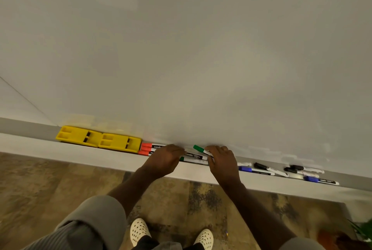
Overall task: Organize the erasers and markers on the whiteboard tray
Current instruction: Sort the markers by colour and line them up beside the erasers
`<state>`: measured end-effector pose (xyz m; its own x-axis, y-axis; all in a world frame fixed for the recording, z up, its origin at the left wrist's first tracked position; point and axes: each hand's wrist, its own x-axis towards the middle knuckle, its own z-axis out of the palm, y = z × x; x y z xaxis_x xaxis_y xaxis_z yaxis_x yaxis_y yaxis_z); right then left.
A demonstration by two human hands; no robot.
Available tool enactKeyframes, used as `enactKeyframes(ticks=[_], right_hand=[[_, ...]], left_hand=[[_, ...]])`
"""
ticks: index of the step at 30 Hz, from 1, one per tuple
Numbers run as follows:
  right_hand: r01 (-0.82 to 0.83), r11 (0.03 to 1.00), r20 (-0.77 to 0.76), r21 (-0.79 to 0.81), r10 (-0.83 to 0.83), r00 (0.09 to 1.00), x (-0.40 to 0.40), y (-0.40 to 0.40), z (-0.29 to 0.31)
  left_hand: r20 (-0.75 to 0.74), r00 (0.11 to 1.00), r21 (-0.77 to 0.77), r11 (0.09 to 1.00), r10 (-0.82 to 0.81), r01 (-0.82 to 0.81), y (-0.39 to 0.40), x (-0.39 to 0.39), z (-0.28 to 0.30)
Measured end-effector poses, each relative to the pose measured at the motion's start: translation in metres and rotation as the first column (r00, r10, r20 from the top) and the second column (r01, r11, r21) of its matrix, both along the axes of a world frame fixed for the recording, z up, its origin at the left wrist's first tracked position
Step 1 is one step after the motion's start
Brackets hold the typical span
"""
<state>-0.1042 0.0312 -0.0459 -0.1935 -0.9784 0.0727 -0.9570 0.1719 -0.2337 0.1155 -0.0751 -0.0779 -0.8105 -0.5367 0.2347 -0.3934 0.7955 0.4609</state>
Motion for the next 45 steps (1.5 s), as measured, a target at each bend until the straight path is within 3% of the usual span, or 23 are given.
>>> enactKeyframes(ticks=[9,16,28,36,41,45], right_hand=[[-0.125,0.989,-0.242,0.083,0.142,0.960,0.025,-0.020,-0.008],[-0.139,0.979,-0.263,0.146,0.174,0.949,0.037,-0.029,-0.017],[-0.134,0.984,-0.161,0.115,0.151,0.975,0.018,-0.020,-0.013],[-0.126,0.991,-0.045,-0.054,0.124,0.991,-0.018,-0.003,-0.003],[-0.121,0.986,0.008,-0.118,0.123,0.992,-0.057,0.016,0.001],[-0.086,0.991,0.026,-0.106,0.090,0.996,-0.103,0.036,0.001]], left_hand=[[-0.025,0.999,0.005,0.999,-0.045,0.045,0.005,0.012,-0.008],[-0.024,0.999,-0.010,1.000,0.026,-0.026,-0.013,0.044,-0.007],[0.017,0.998,-0.054,0.997,0.054,-0.053,-0.011,0.026,-0.008],[0.100,0.981,-0.048,0.986,0.167,-0.163,-0.001,0.026,-0.010],[0.089,0.970,-0.093,0.972,0.224,-0.216,0.002,0.022,-0.002],[0.067,0.983,-0.111,0.980,0.172,-0.164,0.010,-0.013,0.008]])
